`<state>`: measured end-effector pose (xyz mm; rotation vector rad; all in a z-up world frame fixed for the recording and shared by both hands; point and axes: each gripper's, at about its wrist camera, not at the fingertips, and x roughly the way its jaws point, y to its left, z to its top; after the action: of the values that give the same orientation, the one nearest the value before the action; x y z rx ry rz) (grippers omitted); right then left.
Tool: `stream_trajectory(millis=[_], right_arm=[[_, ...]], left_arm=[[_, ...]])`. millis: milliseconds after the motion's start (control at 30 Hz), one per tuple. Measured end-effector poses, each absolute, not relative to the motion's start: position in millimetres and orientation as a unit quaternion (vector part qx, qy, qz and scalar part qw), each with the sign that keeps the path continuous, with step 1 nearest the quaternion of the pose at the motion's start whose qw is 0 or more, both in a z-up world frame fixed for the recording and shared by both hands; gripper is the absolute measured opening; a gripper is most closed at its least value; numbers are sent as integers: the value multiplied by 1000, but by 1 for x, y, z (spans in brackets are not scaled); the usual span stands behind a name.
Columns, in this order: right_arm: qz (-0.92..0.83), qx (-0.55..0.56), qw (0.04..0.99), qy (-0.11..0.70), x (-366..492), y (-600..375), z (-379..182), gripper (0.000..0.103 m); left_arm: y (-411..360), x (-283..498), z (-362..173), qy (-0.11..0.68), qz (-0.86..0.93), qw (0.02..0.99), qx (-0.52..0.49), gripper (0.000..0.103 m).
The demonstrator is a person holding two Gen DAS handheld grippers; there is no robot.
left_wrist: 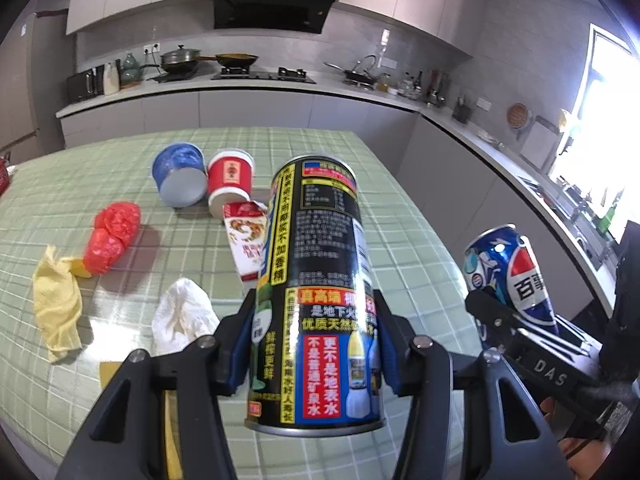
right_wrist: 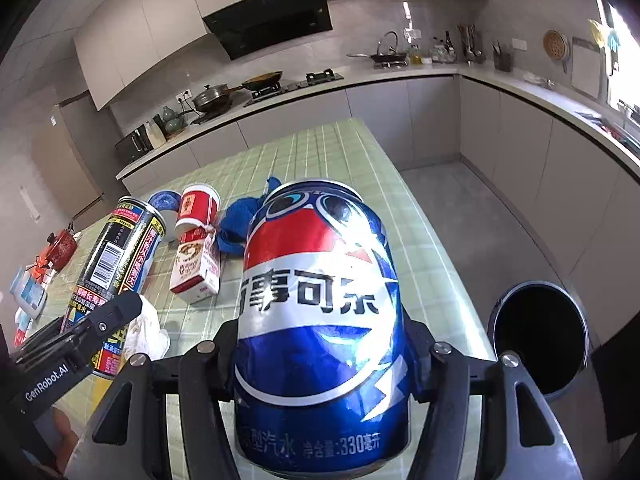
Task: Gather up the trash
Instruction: 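Lift both cans and carry them toward the black bin, then open both tools over the bin to drop the two cans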
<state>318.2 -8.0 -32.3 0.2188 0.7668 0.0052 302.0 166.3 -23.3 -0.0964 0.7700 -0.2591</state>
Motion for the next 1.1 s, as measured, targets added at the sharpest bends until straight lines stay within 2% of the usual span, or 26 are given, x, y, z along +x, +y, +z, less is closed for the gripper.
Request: stream_trajectory(millis=[600, 800, 1100], right_arm=[[-20, 99, 920, 378, 282, -21, -27, 62], [-26, 111, 920, 375, 269, -72, -32, 62], [-62, 132, 912, 384, 248, -228, -49, 62]], left_arm=[[140, 272, -27, 367, -150, 917, -49, 53], [83, 264, -30, 366, -156, 916, -41, 53], [-46, 256, -41, 382, -175, 907, -35, 53]])
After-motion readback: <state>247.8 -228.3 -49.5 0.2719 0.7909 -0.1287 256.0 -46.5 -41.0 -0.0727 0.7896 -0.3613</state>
